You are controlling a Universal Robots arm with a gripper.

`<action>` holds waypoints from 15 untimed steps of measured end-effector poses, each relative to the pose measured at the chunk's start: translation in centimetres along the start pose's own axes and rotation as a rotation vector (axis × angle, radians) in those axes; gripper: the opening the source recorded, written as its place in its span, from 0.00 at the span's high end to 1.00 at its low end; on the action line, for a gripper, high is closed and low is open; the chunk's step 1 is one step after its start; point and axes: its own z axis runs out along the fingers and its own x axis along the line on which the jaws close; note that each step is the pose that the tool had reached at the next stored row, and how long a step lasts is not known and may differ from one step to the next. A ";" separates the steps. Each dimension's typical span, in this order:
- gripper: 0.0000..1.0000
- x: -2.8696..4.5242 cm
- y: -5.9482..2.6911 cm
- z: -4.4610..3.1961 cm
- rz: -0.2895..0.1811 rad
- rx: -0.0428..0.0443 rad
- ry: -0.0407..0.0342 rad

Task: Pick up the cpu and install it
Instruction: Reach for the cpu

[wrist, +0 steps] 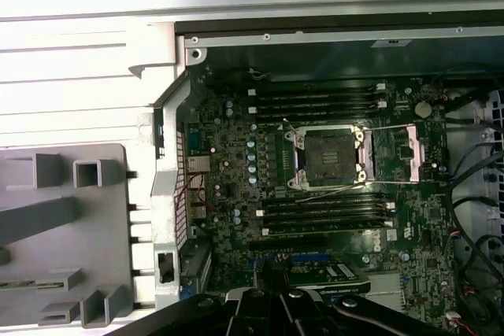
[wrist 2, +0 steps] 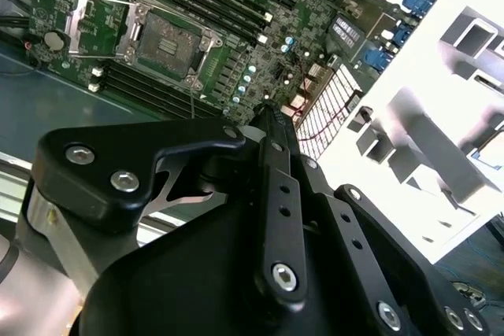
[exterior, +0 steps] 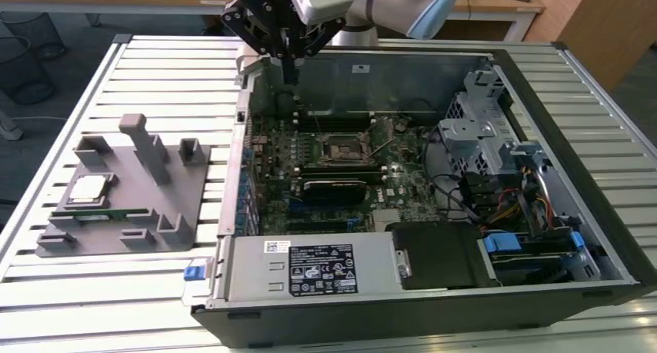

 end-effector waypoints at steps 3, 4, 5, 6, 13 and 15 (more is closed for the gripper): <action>0.89 0.16 -0.01 0.00 0.000 0.0000 0.0000; 0.89 0.21 -0.02 0.00 0.000 0.0000 0.0000; 0.89 0.26 -0.02 0.00 0.000 0.0000 0.0000; 0.89 0.31 -0.02 0.00 0.000 0.0000 0.0000; 0.89 0.61 -0.05 0.00 0.000 0.0000 0.0000; 0.89 0.70 -0.05 0.01 0.000 0.0000 0.0000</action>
